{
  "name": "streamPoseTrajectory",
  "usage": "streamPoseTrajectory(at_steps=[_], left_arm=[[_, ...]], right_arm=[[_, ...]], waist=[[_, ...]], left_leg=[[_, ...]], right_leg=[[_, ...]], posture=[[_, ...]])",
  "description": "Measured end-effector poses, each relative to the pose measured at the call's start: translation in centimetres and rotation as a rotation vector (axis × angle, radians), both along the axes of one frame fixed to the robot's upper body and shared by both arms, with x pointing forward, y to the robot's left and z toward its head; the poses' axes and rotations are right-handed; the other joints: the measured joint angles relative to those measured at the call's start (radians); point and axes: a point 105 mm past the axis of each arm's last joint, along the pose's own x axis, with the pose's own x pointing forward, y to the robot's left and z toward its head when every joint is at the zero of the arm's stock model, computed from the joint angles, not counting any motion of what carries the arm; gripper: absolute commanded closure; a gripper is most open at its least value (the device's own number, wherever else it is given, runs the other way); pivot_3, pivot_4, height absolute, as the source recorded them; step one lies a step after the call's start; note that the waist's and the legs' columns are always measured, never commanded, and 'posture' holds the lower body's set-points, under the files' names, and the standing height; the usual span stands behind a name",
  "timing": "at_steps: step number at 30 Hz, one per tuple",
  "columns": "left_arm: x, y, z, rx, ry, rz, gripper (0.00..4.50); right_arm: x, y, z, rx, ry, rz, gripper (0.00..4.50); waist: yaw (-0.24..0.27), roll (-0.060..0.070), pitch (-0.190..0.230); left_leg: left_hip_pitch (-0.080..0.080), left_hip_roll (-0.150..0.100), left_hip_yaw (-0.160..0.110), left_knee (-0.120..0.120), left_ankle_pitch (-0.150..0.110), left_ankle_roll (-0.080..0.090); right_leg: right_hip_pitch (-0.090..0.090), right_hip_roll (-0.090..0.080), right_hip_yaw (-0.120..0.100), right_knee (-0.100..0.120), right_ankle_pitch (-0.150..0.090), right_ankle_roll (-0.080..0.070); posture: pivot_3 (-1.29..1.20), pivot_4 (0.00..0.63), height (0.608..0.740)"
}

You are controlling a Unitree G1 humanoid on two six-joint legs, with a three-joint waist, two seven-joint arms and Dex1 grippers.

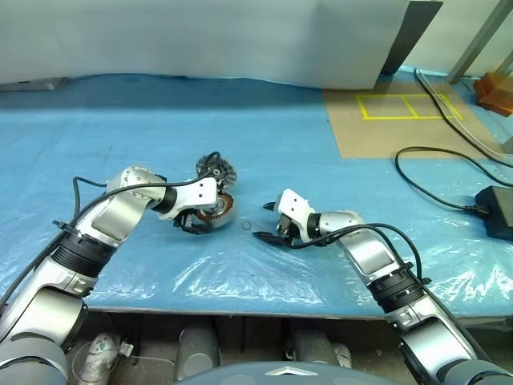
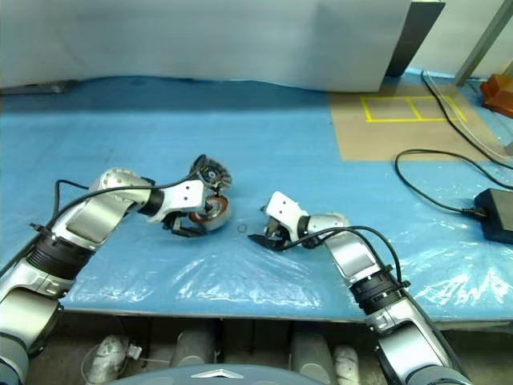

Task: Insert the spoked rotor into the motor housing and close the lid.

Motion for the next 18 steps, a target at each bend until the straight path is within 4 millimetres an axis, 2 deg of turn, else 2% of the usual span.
streamPoseTrajectory(at_steps=[3, 5, 7, 10, 15, 18], left_arm=[[-2.1, 0.0, 1.9, -0.096, 0.066, -0.048, 1.07], [-3.0, 0.5, 2.7, -0.083, 0.051, -0.070, 1.07], [-3.3, 1.2, 2.5, -0.052, 0.046, -0.056, 1.07], [-3.6, 1.2, 2.3, -0.079, 0.074, -0.033, 1.07], [-3.6, 2.3, 3.8, -0.270, -0.011, 0.020, 1.07], [-4.0, 3.9, 2.2, -0.335, -0.048, 0.079, 1.07]], right_arm=[[-0.1, 0.1, 0.1, 0.010, 0.005, 0.011, 0.46], [-0.1, 0.0, 0.2, 0.011, 0.005, 0.015, 0.46], [-0.1, 0.0, 0.1, 0.012, 0.004, 0.017, 0.46], [0.0, 0.1, 0.2, 0.018, -0.001, 0.021, 0.46], [-0.3, 0.8, 0.5, 0.034, -0.017, 0.059, 0.46], [-0.4, 1.5, 0.7, 0.039, -0.051, 0.088, 0.46]], waist=[[-0.003, -0.002, 0.001], [-0.003, -0.002, 0.001], [-0.003, -0.002, 0.001], [-0.001, -0.003, 0.002], [-0.007, -0.003, 0.002], [-0.008, -0.003, 0.002]], left_leg=[[-0.002, 0.000, -0.001, -0.002, 0.000, 0.000], [-0.002, 0.000, 0.000, -0.003, 0.000, 0.000], [-0.002, 0.000, 0.000, -0.004, 0.000, 0.000], [-0.002, 0.000, -0.001, -0.003, 0.000, 0.000], [-0.002, 0.000, 0.000, -0.003, 0.000, 0.000], [-0.002, 0.002, -0.001, -0.004, 0.000, 0.000]], right_leg=[[-0.002, 0.000, -0.001, 0.000, 0.000, 0.000], [-0.002, 0.000, -0.002, -0.001, 0.000, 0.000], [-0.002, 0.000, -0.002, -0.001, 0.000, -0.001], [-0.002, 0.000, -0.003, -0.001, 0.000, -0.001], [-0.002, 0.000, -0.002, -0.002, 0.000, -0.001], [-0.002, 0.001, -0.003, -0.002, 0.000, -0.001]], posture=[[0.00, 0.150, 0.740], [0.00, 0.150, 0.740], [0.00, 0.150, 0.740], [0.00, 0.150, 0.740], [0.00, 0.150, 0.740], [0.00, 0.150, 0.740]])
